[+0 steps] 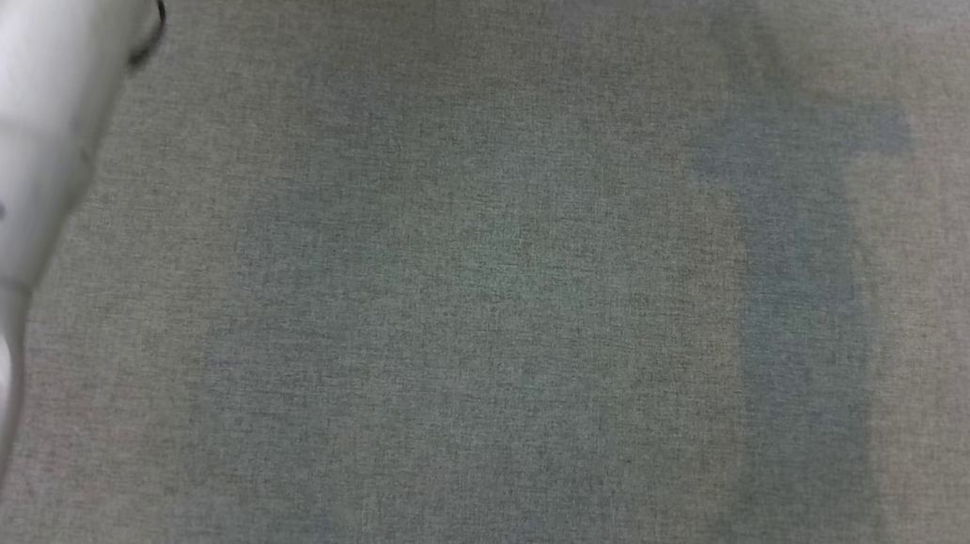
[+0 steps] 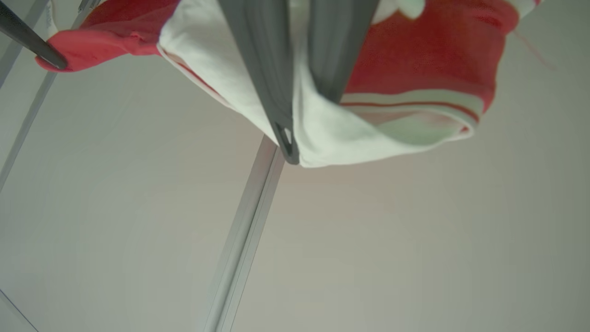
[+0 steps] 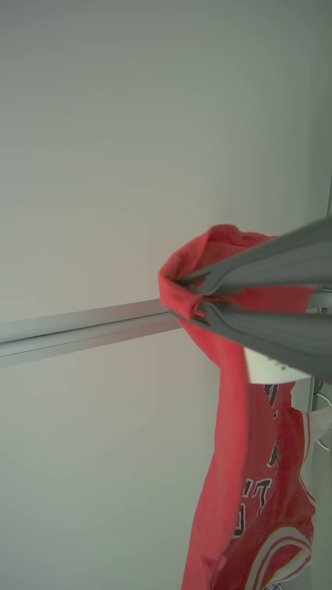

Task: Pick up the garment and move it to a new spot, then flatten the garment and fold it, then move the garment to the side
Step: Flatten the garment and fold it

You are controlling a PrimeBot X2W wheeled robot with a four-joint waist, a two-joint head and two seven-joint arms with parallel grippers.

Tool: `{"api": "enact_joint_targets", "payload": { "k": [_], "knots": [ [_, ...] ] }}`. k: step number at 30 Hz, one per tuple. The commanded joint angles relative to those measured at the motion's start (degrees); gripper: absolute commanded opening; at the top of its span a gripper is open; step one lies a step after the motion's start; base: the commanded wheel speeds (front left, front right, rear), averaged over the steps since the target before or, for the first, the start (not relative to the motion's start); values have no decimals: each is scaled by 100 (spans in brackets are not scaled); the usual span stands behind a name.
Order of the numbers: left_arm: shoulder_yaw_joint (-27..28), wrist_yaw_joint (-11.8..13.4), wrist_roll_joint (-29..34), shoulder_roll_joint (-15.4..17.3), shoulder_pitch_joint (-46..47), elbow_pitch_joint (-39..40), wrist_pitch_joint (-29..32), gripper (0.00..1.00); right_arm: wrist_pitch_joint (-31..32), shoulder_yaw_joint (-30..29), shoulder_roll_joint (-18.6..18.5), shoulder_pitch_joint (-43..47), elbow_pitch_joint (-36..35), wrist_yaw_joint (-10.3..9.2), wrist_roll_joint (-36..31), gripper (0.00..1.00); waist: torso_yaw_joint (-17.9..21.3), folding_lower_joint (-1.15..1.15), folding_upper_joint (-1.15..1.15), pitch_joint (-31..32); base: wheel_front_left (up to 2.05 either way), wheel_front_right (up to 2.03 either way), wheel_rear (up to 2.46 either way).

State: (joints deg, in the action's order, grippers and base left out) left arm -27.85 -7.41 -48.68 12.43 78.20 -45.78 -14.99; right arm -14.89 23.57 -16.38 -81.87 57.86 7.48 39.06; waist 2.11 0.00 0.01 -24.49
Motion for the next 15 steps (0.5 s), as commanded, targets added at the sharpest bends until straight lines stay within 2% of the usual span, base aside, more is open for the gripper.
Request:
{"api": "enact_joint_targets", "payload": {
  "k": [1, 4, 7, 15],
  "knots": [
    [17, -10, 1, 17, -419, 72, -23, 0, -31, 55, 51, 336, -27, 3, 90, 0, -3, 0, -1, 27, 0, 0, 0],
    [266, -11, -24, -48, -1235, 302, -25, 0, -33, 110, 113, 1095, -232, 3, 200, 0, -20, 0, -1, 98, 0, 0, 0],
    [247, -10, 100, -87, -1918, 486, -25, 0, -35, 48, 106, 1608, -489, 3, 243, 0, -16, 0, -1, 169, 0, 0, 0],
    [1071, -10, 363, -317, -4278, 1438, -26, 0, -33, -347, 244, 3856, -1516, 3, 137, 0, -97, 0, -1, 508, 0, 0, 0]
  ]
}}
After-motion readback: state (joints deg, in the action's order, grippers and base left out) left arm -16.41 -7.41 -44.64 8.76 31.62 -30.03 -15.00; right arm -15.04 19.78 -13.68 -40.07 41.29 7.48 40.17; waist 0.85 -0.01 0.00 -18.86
